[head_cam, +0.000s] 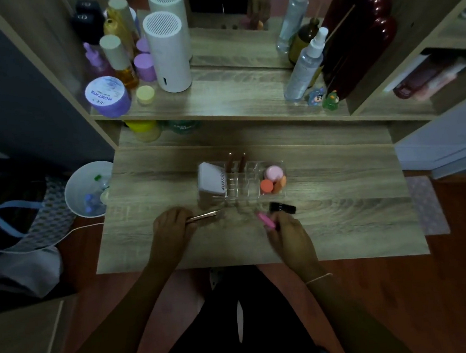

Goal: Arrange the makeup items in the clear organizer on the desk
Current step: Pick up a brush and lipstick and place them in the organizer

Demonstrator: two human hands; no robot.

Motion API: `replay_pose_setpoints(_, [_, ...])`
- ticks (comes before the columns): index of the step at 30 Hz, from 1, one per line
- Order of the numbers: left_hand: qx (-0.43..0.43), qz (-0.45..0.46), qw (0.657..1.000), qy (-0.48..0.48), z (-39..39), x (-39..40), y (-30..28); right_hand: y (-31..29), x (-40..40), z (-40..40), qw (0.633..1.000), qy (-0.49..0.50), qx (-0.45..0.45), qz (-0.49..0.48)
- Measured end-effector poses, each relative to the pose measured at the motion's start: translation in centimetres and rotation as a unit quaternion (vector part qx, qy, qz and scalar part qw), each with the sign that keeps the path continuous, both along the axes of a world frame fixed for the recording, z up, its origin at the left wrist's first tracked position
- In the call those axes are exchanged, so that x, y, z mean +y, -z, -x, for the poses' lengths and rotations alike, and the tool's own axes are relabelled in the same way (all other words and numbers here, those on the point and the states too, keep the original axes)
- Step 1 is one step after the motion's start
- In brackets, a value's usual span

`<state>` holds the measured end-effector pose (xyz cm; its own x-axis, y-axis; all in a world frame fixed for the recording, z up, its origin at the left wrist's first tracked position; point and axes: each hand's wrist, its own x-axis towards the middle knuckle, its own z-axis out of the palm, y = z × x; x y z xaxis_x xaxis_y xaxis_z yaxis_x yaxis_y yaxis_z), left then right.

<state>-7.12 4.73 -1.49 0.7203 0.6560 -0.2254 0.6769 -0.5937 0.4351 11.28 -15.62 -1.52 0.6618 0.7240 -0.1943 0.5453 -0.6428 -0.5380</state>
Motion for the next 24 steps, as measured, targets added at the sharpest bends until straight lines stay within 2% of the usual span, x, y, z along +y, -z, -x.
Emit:
replay_pose_setpoints(5, [-0.113,0.03,0.992,-0.037,-0.4,-1.0,-0.8,-2.0,1.7,0.1,0.997,0.009,0.038,-0.066])
replay_pose_setpoints(8, [-0.194,0.058,0.977,-0.06,-1.5,-2.0,-2.0,-3.4,2.8,-0.3,0.994,0.012,0.03,-0.107])
replay_pose_setpoints(13, [-0.254,0.08,0.957,-0.112,-4.5,-2.9,-3.6,-4.6,4.4,-1.8,0.992,0.005,0.009,-0.127])
replay_pose_setpoints(17, [-0.326,0.07,0.936,-0.111,-7.1,-2.6,-5.5,-5.2,5.2,-3.0,0.987,0.034,0.018,-0.158])
replay_pose_setpoints(21, [-0.329,0.041,0.935,-0.123,-9.0,-2.0,-6.2,-5.6,5.8,-4.2,0.979,0.057,0.022,-0.193])
replay_pose_setpoints(24, [-0.301,0.064,0.944,-0.121,-10.1,-1.1,-5.9,-5.9,6.5,-5.4,0.975,0.054,0.022,-0.213])
